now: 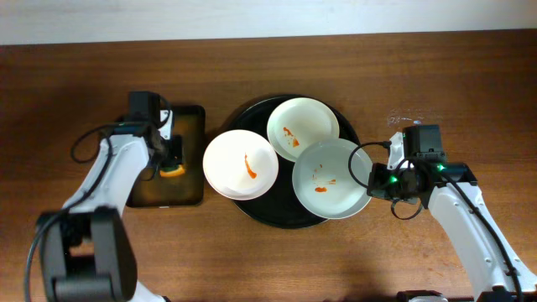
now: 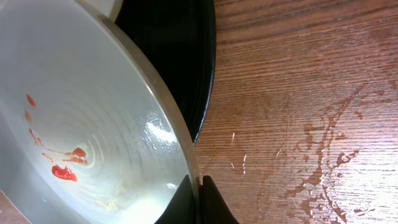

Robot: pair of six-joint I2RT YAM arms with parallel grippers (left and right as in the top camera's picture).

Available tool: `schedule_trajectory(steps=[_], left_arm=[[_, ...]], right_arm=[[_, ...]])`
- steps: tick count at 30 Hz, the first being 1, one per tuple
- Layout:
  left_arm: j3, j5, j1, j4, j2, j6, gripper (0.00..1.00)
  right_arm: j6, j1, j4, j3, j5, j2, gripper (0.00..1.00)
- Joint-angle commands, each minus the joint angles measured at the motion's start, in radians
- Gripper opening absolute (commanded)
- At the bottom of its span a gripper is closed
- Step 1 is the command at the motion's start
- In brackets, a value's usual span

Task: Clean dirty plates on tray and stack at the side
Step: 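Lower the left gripper into the black tray and grasp the sponge, then lift the sponge with the left gripper and carry it to the held plate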

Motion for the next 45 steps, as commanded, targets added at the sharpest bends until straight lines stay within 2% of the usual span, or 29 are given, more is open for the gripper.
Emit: schedule_trajectory(steps=[1, 13, 16, 20, 23, 25, 38, 41, 45], left_arm=[[0.004, 0.001, 0.003, -0.026, -0.145, 0.005, 0.00], [-0.044, 0.001, 0.003, 0.037, 0.093, 0.005, 0.00], [-0.022, 0.001, 0.003, 0.031, 0.046, 0.005, 0.00], [-0.009, 0.010, 0.003, 0.009, -0.129, 0.005, 0.00], [-0.009, 0.164, 0.003, -0.023, -0.185, 0.050, 0.00], [-0.009, 0.267, 0.003, -0.031, -0.191, 0.092, 0.00], [-0.009, 0.269, 0.003, -0.029, -0.192, 0.093, 0.00], [-0.009, 0.333, 0.001, -0.014, -0.192, 0.093, 0.00], [-0.009, 0.332, -0.029, 0.011, -0.192, 0.158, 0.00]], right_arm=[[0.000, -0.003, 0.000, 0.021, 0.002, -0.010, 0.04], [0.000, -0.003, -0.002, 0.021, 0.002, -0.010, 0.04], [0.000, -0.003, -0.003, 0.021, 0.002, -0.010, 0.04], [0.000, -0.003, -0.002, 0.021, 0.002, -0.010, 0.04], [0.000, -0.003, 0.000, 0.021, 0.002, -0.010, 0.04], [0.000, -0.003, -0.001, 0.021, 0.002, -0.010, 0.04], [0.000, -0.003, -0.003, 0.021, 0.002, -0.010, 0.04], [0.000, -0.003, -0.003, 0.021, 0.002, -0.010, 0.04], [0.000, -0.003, -0.004, 0.021, 0.002, -0.010, 0.04]])
